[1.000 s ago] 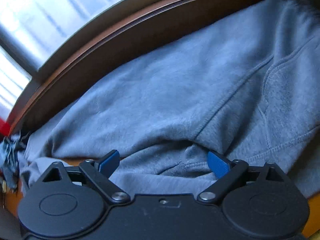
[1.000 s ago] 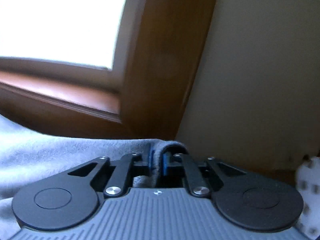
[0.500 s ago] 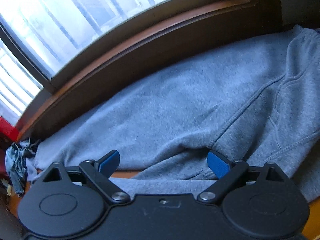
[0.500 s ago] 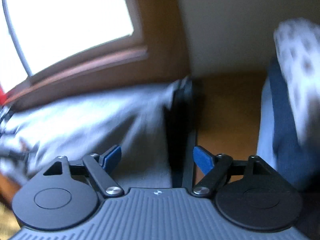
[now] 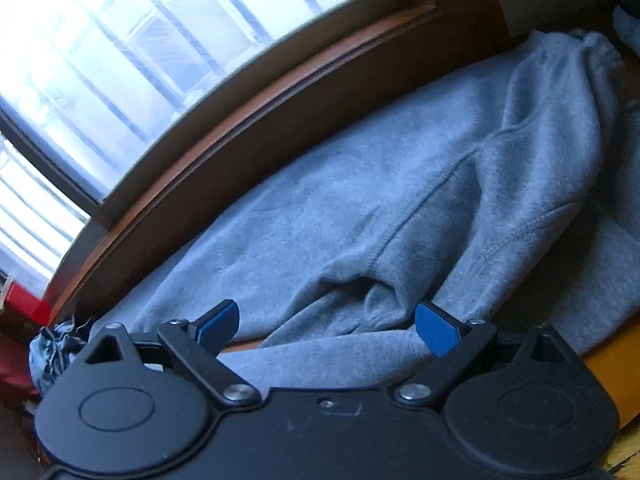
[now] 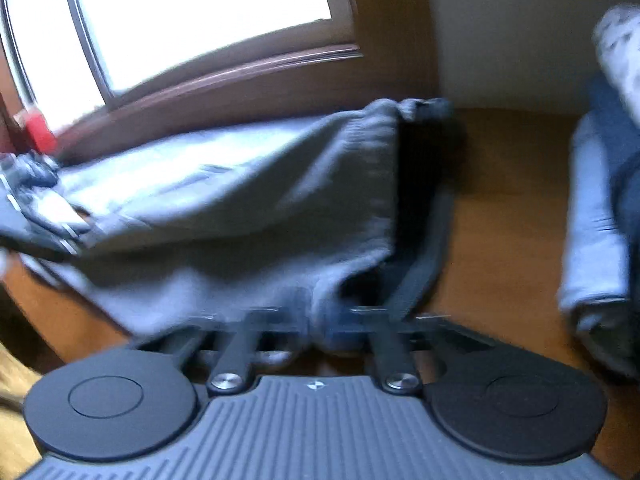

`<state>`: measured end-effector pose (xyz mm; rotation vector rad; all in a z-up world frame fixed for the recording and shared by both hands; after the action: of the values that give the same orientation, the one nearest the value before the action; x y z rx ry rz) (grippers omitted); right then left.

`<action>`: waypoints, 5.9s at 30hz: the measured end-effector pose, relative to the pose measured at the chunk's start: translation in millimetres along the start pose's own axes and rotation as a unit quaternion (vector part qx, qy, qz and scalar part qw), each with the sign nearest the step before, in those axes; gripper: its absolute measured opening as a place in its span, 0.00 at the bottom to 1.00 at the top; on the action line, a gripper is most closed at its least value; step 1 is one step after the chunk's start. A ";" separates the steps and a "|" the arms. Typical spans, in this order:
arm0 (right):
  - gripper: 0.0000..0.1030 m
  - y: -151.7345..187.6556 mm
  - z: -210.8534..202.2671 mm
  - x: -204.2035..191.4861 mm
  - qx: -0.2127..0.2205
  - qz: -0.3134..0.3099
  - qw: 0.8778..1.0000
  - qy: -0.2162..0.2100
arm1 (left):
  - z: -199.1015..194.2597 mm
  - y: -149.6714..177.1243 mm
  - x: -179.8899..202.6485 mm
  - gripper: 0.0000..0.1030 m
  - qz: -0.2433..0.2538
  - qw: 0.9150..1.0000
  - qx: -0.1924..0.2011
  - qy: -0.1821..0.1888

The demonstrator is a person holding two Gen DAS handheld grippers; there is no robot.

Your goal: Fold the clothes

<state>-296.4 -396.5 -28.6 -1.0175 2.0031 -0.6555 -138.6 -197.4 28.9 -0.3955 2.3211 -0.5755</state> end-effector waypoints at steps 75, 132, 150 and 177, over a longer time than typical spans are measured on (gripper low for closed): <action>0.84 -27.0 259.1 -336.8 -0.072 -0.217 0.964 0.136 | 164.4 146.9 -336.2 0.97 -0.117 0.991 -0.060 -0.037; 0.94 50.9 119.5 -373.9 0.047 -0.052 0.988 0.141 | 61.6 202.6 -249.4 1.00 -0.043 0.997 0.046 0.045; 0.94 105.0 105.8 -351.8 -0.010 -0.068 0.998 -0.010 | 52.0 297.3 -296.2 1.00 -0.119 0.968 -0.159 -0.151; 0.93 155.6 244.5 -654.3 -0.030 -0.028 0.998 0.055 | 130.0 388.7 -448.0 1.00 0.091 0.976 0.070 0.184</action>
<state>83.1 209.9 -11.0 -1.0983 2.1074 -0.7000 222.9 289.5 -1.1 -0.0067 2.6101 -0.7689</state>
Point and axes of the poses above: each gripper's, at about its wrist camera, not at the fingertips, and z roughly the way its jaws point, x to its right, y to its underside, the point moved 2 cm from there along z, roughly the way its jaws point, and after that the axes turned 5 degrees about z, right-handed, at the moved point
